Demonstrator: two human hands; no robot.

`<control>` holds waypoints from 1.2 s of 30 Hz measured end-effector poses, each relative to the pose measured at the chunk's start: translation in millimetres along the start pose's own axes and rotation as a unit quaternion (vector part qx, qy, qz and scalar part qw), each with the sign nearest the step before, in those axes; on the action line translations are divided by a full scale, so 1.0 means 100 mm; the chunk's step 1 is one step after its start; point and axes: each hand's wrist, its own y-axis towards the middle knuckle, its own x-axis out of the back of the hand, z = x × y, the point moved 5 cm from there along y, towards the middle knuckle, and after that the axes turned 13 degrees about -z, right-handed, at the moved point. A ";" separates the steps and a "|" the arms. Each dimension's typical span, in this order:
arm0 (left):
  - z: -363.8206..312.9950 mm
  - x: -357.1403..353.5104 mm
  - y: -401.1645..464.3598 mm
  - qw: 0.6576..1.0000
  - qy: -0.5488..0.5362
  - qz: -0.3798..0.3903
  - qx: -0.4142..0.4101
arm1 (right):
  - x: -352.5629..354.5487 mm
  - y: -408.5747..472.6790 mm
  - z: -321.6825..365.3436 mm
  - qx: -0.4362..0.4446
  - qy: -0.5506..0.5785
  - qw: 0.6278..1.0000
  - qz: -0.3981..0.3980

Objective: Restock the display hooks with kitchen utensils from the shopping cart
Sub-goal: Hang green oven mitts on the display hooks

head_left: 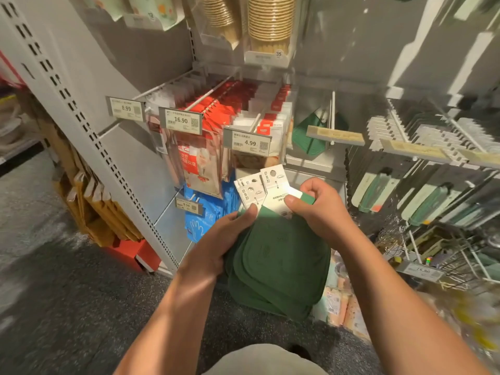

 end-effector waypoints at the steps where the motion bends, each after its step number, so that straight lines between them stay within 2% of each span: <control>1: 0.01 0.00 0.00 1.000 0.007 0.002 0.004 | 0.03 0.02 -0.03 -0.008 0.010 1.000 0.002; 4: 0.00 -0.02 0.01 1.000 0.025 -0.003 0.004 | 0.10 0.09 -0.09 -0.010 0.027 1.000 0.012; 13: -0.19 -0.10 0.08 0.991 0.093 -0.029 -0.092 | 0.29 0.12 -0.21 0.008 -0.034 0.999 -0.003; 20: -0.10 -0.23 0.09 0.996 0.063 -0.011 -0.065 | 0.33 0.06 -0.15 0.018 -0.060 0.997 -0.035; 26: -0.07 -0.26 0.10 0.997 0.060 -0.001 -0.049 | 0.38 0.08 -0.07 0.033 -0.024 0.996 -0.077; 31: -0.05 -0.27 0.08 0.998 0.048 0.016 -0.043 | 0.38 0.09 -0.02 0.056 -0.029 0.994 -0.085; 36: -0.02 -0.26 0.04 0.998 0.030 0.030 -0.037 | 0.42 0.11 -0.08 0.064 0.019 0.992 -0.103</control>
